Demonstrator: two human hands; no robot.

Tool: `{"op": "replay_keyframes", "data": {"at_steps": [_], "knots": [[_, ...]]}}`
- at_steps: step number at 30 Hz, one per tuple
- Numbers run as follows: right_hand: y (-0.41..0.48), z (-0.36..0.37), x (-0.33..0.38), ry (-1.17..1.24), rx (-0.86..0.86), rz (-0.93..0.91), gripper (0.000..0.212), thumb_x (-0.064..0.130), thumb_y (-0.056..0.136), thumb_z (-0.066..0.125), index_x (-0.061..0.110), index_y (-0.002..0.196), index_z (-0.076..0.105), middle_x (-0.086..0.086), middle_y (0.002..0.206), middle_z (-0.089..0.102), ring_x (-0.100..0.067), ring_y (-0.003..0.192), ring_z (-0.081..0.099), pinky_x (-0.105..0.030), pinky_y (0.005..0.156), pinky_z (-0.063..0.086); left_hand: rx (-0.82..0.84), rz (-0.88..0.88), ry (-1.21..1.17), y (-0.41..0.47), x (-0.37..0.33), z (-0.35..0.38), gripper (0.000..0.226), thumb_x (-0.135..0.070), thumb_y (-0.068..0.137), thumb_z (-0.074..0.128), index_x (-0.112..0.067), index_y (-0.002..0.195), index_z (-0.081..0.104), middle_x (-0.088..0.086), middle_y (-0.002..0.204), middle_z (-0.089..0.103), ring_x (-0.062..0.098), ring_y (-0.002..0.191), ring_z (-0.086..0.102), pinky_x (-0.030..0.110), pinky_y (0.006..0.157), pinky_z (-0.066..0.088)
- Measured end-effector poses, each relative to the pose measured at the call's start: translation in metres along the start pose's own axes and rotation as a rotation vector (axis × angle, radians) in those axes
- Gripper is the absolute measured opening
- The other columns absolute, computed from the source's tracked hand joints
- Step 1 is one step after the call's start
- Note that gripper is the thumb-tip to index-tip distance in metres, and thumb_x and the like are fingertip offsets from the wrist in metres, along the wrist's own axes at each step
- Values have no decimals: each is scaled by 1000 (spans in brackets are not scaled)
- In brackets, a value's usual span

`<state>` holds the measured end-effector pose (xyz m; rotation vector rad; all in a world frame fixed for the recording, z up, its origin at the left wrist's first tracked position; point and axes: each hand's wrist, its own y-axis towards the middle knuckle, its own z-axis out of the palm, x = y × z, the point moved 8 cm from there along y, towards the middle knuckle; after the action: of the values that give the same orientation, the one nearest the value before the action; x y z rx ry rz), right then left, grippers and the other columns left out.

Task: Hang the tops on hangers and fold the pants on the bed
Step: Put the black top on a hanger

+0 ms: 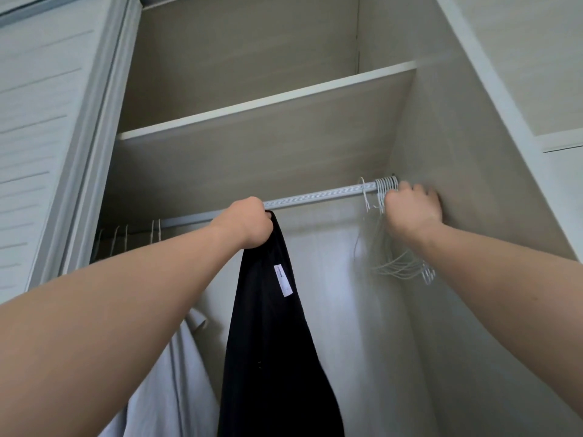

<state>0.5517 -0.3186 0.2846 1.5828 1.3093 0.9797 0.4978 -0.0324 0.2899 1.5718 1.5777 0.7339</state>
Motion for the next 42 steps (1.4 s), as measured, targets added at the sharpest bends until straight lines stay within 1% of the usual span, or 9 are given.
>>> {"op": "replay_keyframes", "data": {"at_steps": [4,10,19,24,29,33,35,38,42], "knots": [[-6,-6,-1,165,-20,74,33,13,94,52,6,127,53,-16,130,55,-36,123,52,-42,97,42,-23,-23,7,-11,10,-13,32,-29,103,43,-13,75,44,6,78,52,29,73,54,33,65,38],[-12,-9,-21,617,100,324,34,6,93,56,-4,126,49,-28,130,58,-44,120,58,-45,96,48,-124,-34,-45,-36,19,-52,22,-28,102,44,-10,94,53,20,111,62,41,100,57,36,77,40],[-40,-27,-20,851,82,413,26,9,99,45,-7,118,54,-36,126,57,-49,119,55,-45,96,45,-116,-20,-103,-79,26,-90,25,-27,103,43,-8,91,54,20,106,63,39,94,57,37,76,43],[-91,-54,-27,1082,-28,438,16,12,99,47,7,106,60,-24,114,66,-40,110,59,-39,91,44,-186,-14,-156,-109,27,-104,26,-26,104,43,-9,89,56,20,106,59,41,100,57,39,79,43],[-132,-95,-38,1332,-124,471,8,14,98,48,18,96,54,-1,79,58,-26,83,58,-31,74,43,-198,-95,-237,-133,37,-123,27,-24,104,46,-13,81,56,11,86,60,34,85,54,33,72,38],[-163,-137,-42,1582,-210,495,17,13,100,45,23,86,47,-2,68,48,-1,36,49,-15,36,36,-246,-138,-212,-142,37,-163,28,-23,104,47,-10,83,60,9,82,59,29,80,52,31,70,36],[-178,-152,-37,1697,-226,489,21,13,101,44,27,85,45,-2,70,47,0,36,44,-15,37,35,-272,-147,-172,-147,32,-188,28,-23,104,47,-9,83,60,7,77,56,29,78,50,31,70,35],[-194,-167,-30,1819,-217,469,20,16,103,42,31,90,43,-1,71,46,-10,56,46,-30,58,39,-302,-138,-97,-159,15,-224,27,-22,104,48,-9,84,61,8,78,55,29,79,47,30,72,35],[-200,-179,-12,1987,11,384,14,16,102,45,28,100,40,6,56,51,-6,45,44,-21,44,38,-340,-169,-29,-183,-6,-268,28,-21,103,48,-10,79,57,9,76,55,30,77,48,30,70,34]]}}
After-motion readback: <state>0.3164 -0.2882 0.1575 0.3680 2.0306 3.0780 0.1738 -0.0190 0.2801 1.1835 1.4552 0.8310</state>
